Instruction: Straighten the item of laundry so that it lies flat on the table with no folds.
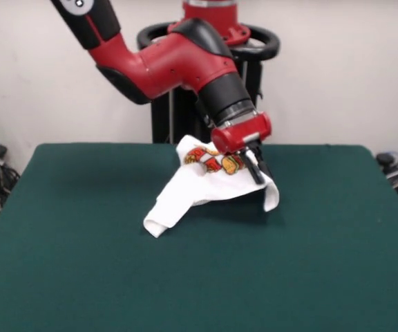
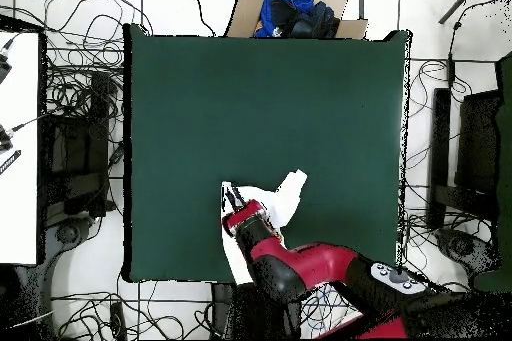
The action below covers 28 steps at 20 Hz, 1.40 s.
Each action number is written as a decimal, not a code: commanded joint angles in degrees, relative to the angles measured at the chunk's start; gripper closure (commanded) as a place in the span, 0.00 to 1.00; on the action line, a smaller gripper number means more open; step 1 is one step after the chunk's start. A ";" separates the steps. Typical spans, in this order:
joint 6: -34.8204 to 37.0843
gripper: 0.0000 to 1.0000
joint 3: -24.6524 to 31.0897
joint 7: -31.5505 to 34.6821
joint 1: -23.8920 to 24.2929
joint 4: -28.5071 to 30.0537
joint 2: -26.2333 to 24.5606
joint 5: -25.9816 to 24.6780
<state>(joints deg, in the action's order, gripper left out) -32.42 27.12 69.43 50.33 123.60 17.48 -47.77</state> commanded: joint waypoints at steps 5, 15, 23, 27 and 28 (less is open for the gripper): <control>-1.76 1.00 6.04 13.71 -0.47 -3.42 -1.60 -1.89; -5.22 1.00 7.49 14.53 -0.52 -3.35 -1.84 -1.63; -0.13 1.00 10.54 15.59 1.06 -3.30 -2.43 -5.38; 2.42 1.00 9.22 14.68 -0.22 -5.23 -4.32 -6.46; 2.59 1.00 8.96 14.56 -0.45 -5.47 -4.52 -6.40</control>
<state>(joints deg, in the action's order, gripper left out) -35.51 32.70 69.43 51.52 123.58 16.24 -51.26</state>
